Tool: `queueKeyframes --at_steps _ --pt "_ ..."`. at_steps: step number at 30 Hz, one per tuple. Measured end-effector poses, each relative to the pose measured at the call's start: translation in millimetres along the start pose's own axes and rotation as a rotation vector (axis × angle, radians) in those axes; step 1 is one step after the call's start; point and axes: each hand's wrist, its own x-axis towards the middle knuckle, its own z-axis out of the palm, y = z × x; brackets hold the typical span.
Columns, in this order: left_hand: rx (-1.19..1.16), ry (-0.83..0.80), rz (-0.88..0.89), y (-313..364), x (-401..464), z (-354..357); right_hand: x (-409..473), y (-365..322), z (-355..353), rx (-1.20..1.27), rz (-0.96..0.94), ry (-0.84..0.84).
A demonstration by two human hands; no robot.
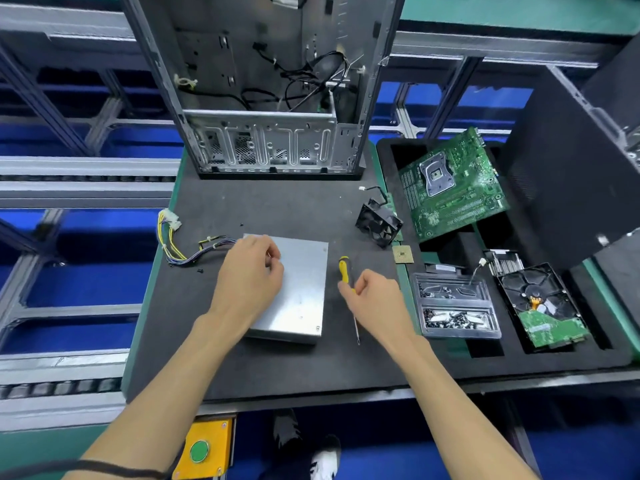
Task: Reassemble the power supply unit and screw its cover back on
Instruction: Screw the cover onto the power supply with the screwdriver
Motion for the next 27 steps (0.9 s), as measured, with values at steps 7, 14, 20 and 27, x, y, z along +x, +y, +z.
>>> queueKeyframes --at_steps 7,14,20,27 --pt "0.057 -0.004 0.079 -5 6 0 8 2 15 -0.124 0.066 -0.087" --pt "0.052 0.021 0.083 -9 7 1 10 -3 16 -0.191 0.067 -0.113" --pt "0.049 0.018 0.064 -10 11 0 13 -4 12 -0.235 0.058 -0.052" --pt "-0.021 0.051 -0.054 -17 -15 -16 -15 4 1 -0.238 0.01 -0.048"
